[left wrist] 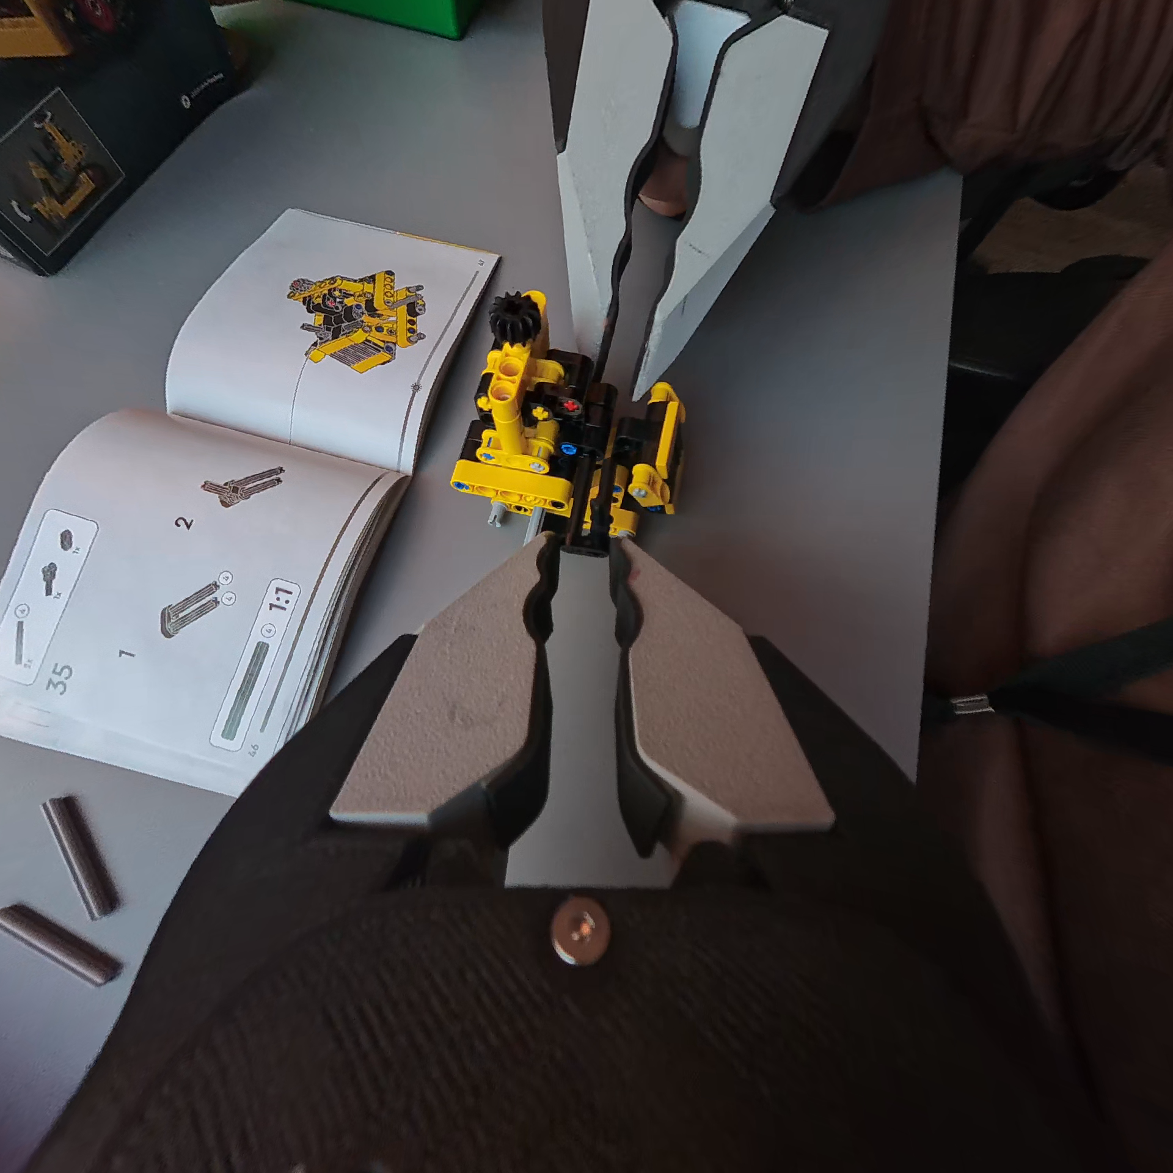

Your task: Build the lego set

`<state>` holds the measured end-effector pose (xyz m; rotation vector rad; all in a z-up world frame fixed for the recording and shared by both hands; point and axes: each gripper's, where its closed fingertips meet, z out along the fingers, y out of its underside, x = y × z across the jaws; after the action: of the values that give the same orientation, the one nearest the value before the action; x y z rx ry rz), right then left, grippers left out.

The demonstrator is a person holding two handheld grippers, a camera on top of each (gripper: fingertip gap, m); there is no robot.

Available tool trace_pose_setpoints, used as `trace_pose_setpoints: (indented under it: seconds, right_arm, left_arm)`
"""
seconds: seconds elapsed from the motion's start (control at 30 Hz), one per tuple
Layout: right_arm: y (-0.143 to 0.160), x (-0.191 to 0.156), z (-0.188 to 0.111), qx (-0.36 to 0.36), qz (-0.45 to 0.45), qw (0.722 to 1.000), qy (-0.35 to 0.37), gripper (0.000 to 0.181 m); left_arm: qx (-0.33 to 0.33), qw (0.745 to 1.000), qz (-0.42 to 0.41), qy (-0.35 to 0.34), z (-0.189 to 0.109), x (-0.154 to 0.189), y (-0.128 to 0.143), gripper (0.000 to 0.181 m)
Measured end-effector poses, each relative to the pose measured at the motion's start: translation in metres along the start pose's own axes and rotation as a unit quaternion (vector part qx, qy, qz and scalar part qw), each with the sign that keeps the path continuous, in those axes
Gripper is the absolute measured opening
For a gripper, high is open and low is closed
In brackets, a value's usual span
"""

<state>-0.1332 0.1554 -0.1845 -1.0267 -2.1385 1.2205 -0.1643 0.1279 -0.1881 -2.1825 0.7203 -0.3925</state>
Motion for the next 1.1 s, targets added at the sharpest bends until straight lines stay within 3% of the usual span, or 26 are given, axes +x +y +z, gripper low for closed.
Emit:
trace_pose_setpoints:
  seconds: [1.1]
  right_arm:
    - [0.0001, 0.0045, -0.0008, 0.001, 0.015, 1.000, 0.005, 0.004]
  left_arm:
    - [0.050, 0.998, 0.033, -0.006, 0.0003, -0.0020, -0.0049, 0.013]
